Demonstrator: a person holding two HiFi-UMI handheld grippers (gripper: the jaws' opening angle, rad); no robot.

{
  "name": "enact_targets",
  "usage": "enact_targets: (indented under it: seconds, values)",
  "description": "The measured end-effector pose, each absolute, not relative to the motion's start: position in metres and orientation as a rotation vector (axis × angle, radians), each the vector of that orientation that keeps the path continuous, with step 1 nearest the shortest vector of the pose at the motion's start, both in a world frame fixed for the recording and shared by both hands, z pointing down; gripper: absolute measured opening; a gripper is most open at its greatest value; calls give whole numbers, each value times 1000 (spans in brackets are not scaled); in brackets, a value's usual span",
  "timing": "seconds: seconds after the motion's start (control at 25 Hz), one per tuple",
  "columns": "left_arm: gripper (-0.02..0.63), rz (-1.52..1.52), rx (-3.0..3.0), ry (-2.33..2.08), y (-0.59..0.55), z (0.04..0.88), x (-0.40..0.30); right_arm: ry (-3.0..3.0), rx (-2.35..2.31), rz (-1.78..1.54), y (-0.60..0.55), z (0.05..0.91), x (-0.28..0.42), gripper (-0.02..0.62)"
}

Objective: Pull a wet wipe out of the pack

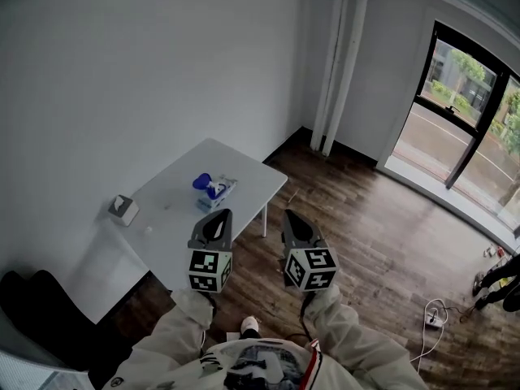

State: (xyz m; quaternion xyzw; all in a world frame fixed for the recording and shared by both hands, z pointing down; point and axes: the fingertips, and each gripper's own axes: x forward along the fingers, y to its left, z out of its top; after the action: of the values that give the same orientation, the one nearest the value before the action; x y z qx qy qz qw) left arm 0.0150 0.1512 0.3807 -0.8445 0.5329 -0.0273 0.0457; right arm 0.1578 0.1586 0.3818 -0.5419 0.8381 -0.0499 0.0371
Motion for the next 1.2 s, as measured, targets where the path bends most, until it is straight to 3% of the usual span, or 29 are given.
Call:
enact_targets:
  seconds: [0.64, 1.2]
  values:
    - [5, -117, -2650, 1538, 9, 408, 5, 2540, -1743, -176, 18, 402, 132, 6]
    - [5, -23, -2703, 1544, -45, 411, -9, 2569, -1792, -225, -43, 407, 120, 6]
